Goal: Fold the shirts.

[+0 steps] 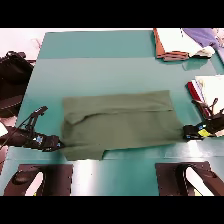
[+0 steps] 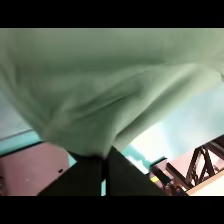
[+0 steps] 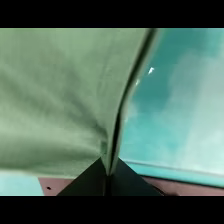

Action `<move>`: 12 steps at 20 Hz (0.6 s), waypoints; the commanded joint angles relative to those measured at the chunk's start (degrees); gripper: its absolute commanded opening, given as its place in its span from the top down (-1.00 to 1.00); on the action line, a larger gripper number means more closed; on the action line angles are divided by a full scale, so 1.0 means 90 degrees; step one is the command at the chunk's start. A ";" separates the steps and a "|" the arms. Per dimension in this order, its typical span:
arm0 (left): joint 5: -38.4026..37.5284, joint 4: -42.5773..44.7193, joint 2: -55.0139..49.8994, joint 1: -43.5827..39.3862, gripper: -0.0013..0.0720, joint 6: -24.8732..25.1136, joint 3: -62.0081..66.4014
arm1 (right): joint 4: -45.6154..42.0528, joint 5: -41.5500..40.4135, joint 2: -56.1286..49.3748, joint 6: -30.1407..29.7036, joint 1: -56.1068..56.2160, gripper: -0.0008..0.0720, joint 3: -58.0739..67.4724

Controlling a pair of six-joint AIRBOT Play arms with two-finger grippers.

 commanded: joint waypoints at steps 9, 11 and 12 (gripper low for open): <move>0.2480 0.0457 -0.2773 0.0002 0.90 0.0663 0.1464 | 0.0512 -0.0981 -0.2463 0.0141 0.0954 0.94 0.2633; 0.2730 0.0454 -0.3332 0.0002 0.90 0.0682 0.1756 | 0.0850 -0.1171 -0.3145 0.0138 0.0974 0.93 0.3191; 0.2871 0.0452 -0.3538 0.0005 0.90 0.0682 0.1872 | 0.1025 -0.1226 -0.3458 0.0138 0.0974 0.93 0.3458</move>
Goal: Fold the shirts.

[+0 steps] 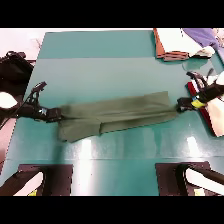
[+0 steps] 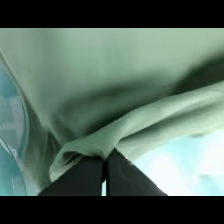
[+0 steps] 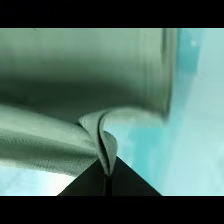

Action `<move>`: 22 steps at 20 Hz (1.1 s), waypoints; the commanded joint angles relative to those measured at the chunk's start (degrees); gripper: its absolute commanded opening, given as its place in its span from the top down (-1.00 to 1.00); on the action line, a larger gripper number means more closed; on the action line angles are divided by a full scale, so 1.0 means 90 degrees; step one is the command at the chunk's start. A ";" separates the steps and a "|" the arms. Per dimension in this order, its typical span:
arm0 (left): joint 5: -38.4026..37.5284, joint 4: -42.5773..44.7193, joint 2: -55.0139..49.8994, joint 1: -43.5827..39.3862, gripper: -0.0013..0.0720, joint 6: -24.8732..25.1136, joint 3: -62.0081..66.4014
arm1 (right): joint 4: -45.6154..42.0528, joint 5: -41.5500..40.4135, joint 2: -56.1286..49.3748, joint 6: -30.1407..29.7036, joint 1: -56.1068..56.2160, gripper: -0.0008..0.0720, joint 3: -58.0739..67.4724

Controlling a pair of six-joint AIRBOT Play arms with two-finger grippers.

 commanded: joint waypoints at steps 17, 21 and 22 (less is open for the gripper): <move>0.1396 -0.0889 -0.1292 -0.1494 0.90 -0.0758 0.1052 | 0.3198 -0.0022 -0.2776 -0.1834 -0.2443 -0.48 0.0187; 0.1768 -0.0896 -0.2130 -0.2533 0.90 -0.0896 0.1469 | 0.3696 -0.0202 -0.3196 -0.1948 -0.1768 -0.45 0.0214; 0.1802 -0.0903 -0.2399 -0.2722 0.90 -0.0899 0.1698 | 0.3769 -0.0282 -0.3225 -0.1979 -0.1559 -0.34 0.0267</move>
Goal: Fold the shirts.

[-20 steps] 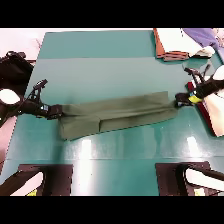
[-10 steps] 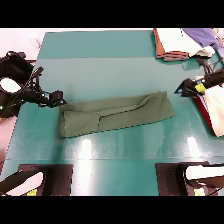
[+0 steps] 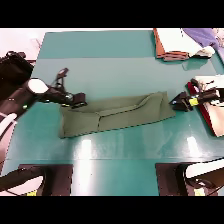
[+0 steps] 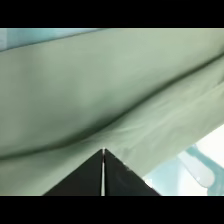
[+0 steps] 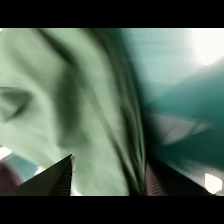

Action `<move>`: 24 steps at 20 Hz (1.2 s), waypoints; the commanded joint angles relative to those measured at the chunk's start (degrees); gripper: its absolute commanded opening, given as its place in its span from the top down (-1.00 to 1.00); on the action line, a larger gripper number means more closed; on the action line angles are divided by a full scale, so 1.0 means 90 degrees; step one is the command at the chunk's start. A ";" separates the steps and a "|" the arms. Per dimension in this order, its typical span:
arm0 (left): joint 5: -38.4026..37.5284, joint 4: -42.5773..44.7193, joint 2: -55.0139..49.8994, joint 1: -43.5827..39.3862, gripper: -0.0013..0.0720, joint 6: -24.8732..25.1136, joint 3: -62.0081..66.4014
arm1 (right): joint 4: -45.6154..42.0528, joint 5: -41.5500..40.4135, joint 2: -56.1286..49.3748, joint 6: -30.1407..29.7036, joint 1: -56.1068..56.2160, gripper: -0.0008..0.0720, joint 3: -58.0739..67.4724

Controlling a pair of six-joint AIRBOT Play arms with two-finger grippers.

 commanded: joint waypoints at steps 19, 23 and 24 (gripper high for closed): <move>0.1030 -0.1234 -0.3619 -0.1753 0.90 -0.0126 0.2635 | 0.0386 -0.0117 0.2426 0.0971 0.3019 0.93 0.2693; 0.1139 -0.1231 -0.3638 -0.1751 0.90 -0.0131 0.2645 | 0.0389 -0.0240 0.2426 0.1202 0.3742 0.94 0.3024; 0.1073 -0.1219 -0.3638 -0.1734 0.90 -0.0129 0.2696 | 0.0391 -0.0291 0.2426 0.1243 0.3917 0.94 0.3053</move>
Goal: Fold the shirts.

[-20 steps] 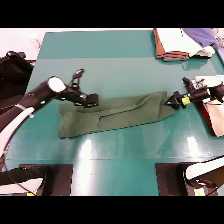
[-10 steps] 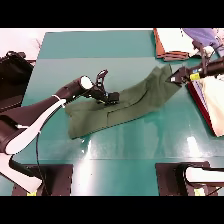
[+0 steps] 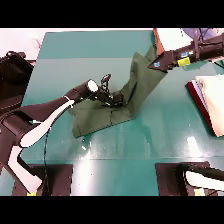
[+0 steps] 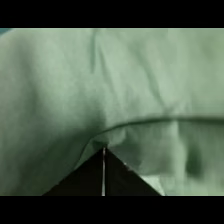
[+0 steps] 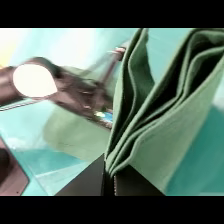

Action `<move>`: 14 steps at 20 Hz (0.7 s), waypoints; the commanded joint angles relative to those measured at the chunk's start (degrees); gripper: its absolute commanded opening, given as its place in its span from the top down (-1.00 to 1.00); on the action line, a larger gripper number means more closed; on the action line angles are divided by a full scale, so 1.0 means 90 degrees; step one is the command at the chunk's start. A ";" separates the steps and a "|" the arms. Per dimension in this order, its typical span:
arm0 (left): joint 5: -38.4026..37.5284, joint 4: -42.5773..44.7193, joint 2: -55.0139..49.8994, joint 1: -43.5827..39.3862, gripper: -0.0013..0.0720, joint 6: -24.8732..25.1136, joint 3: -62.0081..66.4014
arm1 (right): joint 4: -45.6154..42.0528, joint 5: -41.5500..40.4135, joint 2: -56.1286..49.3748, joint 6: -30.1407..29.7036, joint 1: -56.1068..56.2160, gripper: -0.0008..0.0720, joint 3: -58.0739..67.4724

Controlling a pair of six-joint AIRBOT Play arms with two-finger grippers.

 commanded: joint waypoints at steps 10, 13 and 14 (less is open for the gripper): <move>-0.1353 0.1394 0.1353 0.1715 0.90 -0.0005 0.1498 | 0.0005 -0.1600 -0.0158 0.0287 0.2244 0.93 0.0189; -0.1622 0.2186 0.2276 0.2623 0.90 -0.0007 0.1523 | 0.0007 -0.2215 -0.0712 0.0282 0.3298 0.93 0.0189; -0.1739 0.2424 0.2565 0.2902 0.90 -0.0005 0.1523 | 0.0012 -0.2480 -0.0964 0.0279 0.3650 0.93 0.0192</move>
